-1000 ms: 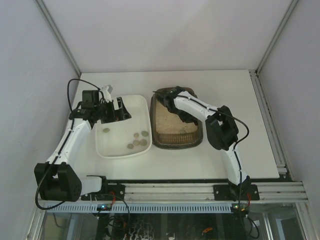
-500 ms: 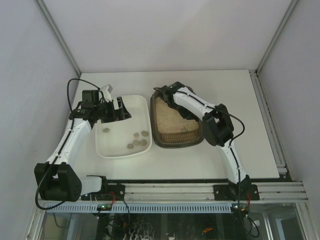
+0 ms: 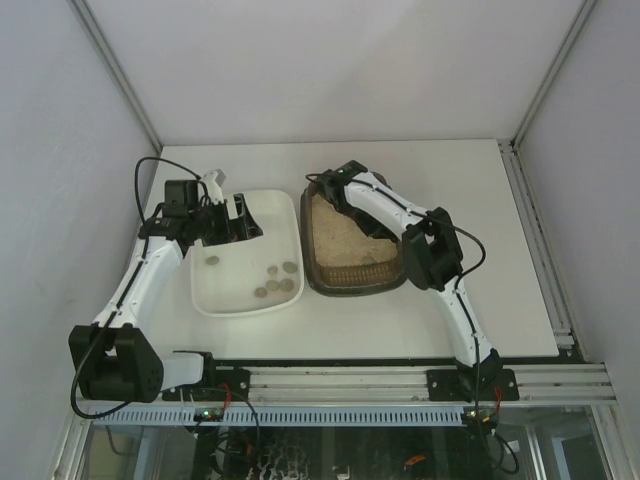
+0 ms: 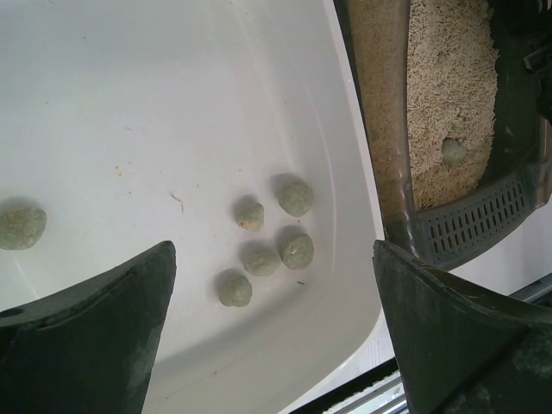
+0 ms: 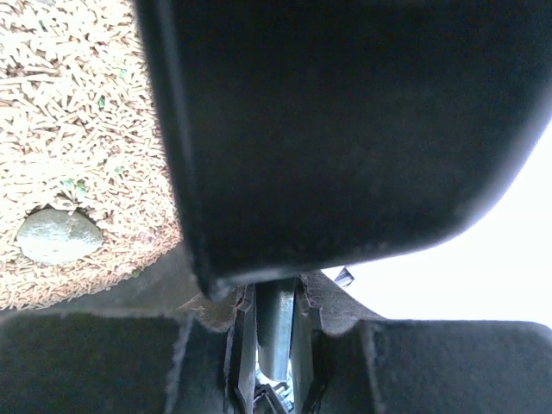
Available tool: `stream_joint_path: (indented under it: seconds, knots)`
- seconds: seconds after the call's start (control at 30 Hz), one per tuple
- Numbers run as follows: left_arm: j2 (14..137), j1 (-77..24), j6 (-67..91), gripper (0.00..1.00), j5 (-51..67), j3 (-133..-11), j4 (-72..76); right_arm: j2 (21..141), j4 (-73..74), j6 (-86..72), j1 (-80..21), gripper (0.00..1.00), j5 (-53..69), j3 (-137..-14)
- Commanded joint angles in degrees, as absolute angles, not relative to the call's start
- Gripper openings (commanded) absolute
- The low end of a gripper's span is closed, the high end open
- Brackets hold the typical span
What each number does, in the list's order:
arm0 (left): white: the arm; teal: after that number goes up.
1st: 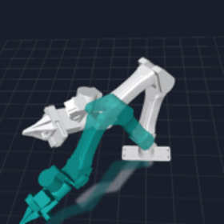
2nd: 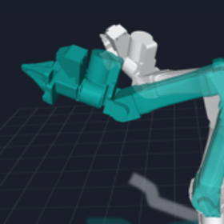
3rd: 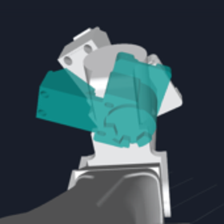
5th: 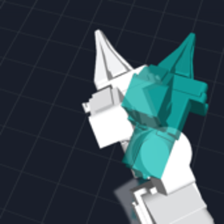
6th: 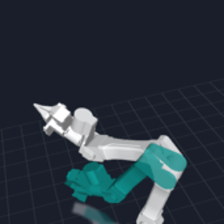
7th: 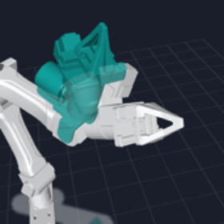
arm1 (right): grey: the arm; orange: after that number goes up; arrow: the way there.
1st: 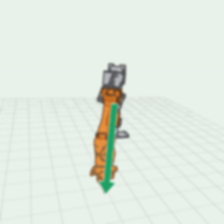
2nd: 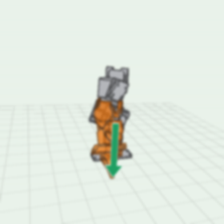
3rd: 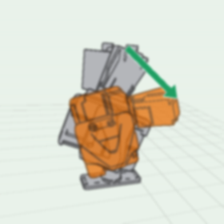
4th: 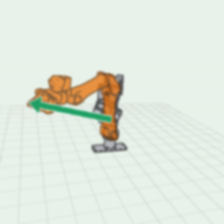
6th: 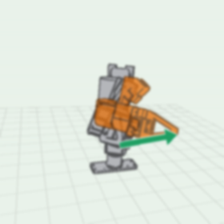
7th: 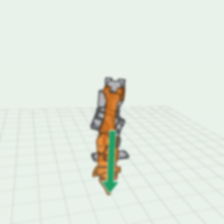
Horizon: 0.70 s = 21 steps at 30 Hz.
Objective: Clean the litter box
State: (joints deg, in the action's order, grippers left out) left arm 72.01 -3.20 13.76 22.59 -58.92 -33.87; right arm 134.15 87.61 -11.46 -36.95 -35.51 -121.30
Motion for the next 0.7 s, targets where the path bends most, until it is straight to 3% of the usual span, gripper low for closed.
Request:
stream_joint_path:
  seconds: [0.0,0.33,0.67]
  knots:
    - [71.72,-3.32,12.3,0.99,22.59,-58.01,-31.75,136.28,80.14,-14.92,-36.24,0.0,-28.28,-124.72]
    - [71.26,-3.31,12.14,0.99,22.68,-57.76,-31.64,135.92,83.56,-18.9,-35.08,0.0,-22.96,-128.74]
    - [71.01,-3.33,12.13,0.99,22.68,-57.57,-31.56,137.03,85.61,-21.27,-35.23,0.0,-30.98,-129.26]
